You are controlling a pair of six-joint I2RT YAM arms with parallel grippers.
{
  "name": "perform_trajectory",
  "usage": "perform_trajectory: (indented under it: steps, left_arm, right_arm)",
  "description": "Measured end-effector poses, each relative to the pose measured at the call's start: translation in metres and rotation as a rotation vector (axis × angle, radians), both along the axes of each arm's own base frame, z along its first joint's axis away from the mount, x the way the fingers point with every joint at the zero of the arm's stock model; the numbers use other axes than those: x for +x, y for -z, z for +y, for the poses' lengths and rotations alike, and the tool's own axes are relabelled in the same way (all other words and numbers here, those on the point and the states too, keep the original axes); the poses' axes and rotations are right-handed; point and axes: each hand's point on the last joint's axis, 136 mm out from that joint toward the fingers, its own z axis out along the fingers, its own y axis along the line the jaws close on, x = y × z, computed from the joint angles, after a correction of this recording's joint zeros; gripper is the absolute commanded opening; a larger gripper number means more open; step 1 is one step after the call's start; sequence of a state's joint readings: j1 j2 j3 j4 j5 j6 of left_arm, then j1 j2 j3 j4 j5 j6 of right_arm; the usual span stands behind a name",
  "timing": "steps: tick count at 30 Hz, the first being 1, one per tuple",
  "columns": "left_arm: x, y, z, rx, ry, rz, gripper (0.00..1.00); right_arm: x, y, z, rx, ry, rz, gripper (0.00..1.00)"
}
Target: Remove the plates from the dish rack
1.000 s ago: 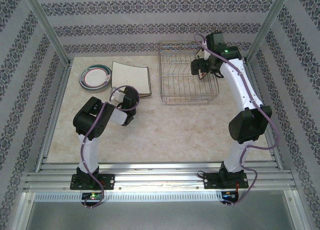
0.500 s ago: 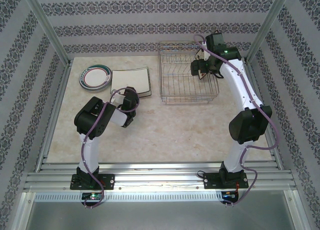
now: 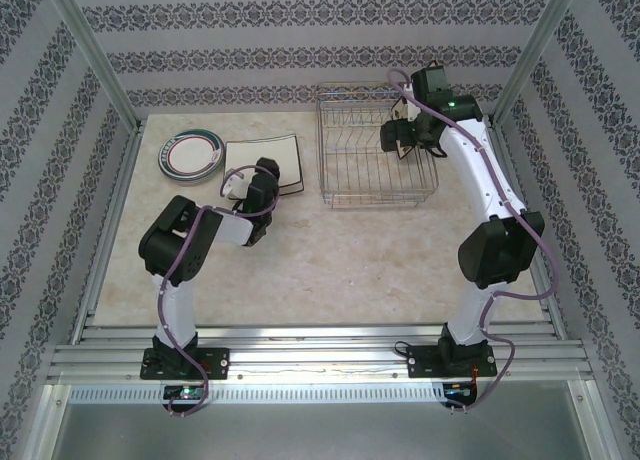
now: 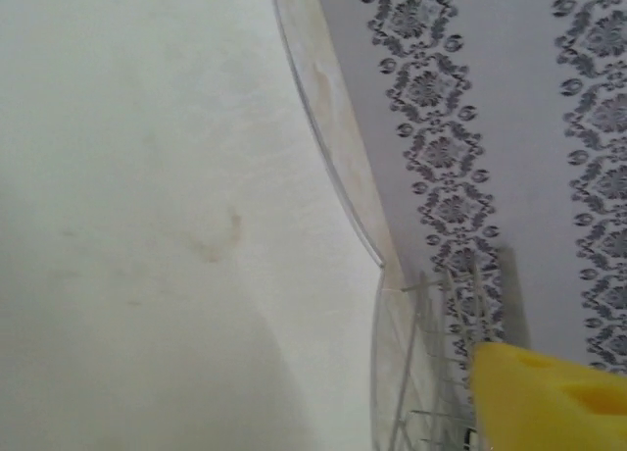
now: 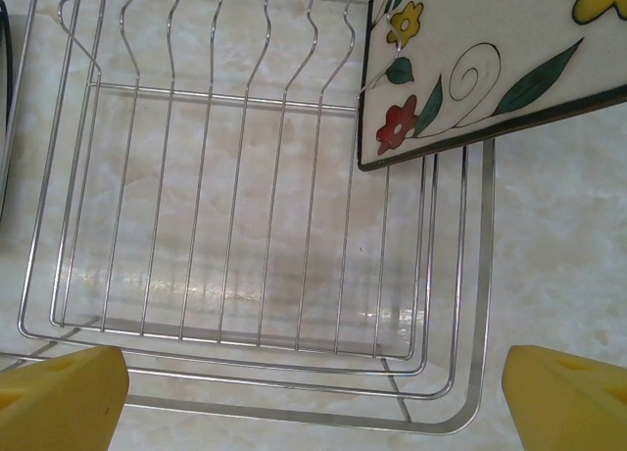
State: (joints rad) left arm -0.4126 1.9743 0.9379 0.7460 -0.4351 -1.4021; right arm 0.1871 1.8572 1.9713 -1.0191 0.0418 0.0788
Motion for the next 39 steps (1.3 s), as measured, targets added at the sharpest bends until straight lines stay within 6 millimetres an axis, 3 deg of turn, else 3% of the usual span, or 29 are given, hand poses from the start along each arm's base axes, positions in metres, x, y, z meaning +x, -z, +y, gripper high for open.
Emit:
perform_trajectory:
  steps: [6,20,27,39]
  left_arm:
    - [-0.004,0.008,-0.009,0.093,0.081,0.127,1.0]
    - [-0.032,0.033,-0.007,0.259,0.201,0.358,1.0]
    - [-0.032,0.032,-0.011,0.263,0.227,0.366,1.0]
    - [-0.025,0.032,-0.019,0.269,0.262,0.374,1.0]
  right_arm:
    - [0.003,0.001,0.002,0.01,-0.004,-0.009,0.98]
    - [0.008,0.0,0.009,0.048,-0.022,-0.03,0.98]
    - [0.01,-0.001,0.011,0.059,-0.028,-0.04,0.98]
    - [0.012,0.0,-0.004,0.06,0.002,-0.035,0.98]
